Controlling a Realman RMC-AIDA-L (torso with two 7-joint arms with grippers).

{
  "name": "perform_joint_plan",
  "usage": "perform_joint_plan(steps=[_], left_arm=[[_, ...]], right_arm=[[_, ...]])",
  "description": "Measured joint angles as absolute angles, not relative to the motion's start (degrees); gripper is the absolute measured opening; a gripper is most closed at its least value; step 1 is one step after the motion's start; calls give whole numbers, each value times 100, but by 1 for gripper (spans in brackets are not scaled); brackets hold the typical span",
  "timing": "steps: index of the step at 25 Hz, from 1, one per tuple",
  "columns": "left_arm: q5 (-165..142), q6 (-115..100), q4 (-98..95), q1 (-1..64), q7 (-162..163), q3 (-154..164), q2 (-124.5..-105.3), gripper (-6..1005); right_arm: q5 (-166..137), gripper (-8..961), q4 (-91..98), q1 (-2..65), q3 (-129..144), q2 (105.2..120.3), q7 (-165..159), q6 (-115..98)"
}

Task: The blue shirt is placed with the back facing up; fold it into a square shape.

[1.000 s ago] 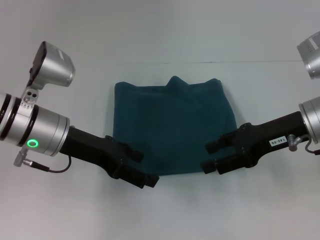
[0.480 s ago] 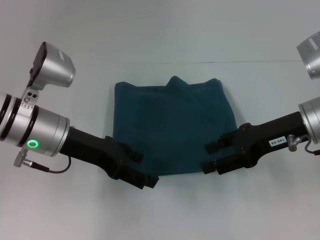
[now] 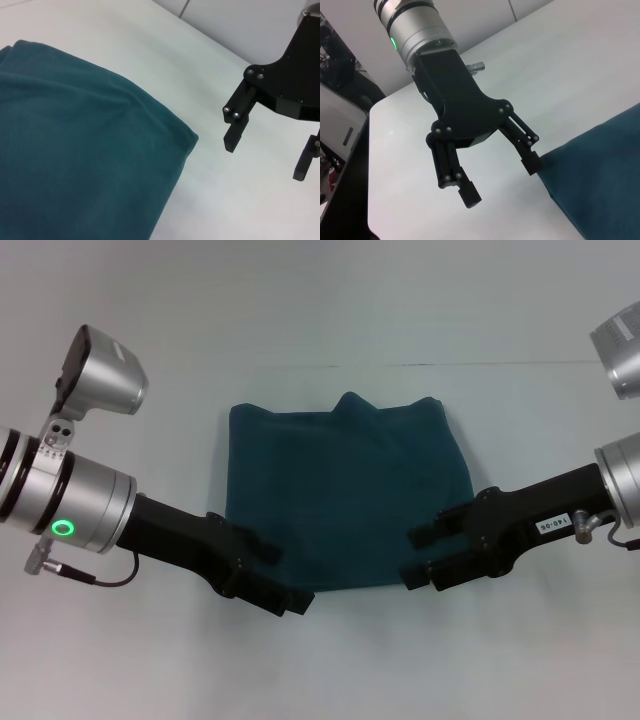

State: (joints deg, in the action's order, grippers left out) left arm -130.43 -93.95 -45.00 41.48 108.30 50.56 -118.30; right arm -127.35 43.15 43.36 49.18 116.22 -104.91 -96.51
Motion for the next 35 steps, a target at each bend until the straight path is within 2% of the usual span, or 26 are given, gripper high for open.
perform_joint_plan(steps=[35], left_arm=[[-13043,-9325,-4500,4165,10906,5014,-11812,949]], right_arm=[[-12750,715,4315,4314,4916,11593,-10287,-9867]])
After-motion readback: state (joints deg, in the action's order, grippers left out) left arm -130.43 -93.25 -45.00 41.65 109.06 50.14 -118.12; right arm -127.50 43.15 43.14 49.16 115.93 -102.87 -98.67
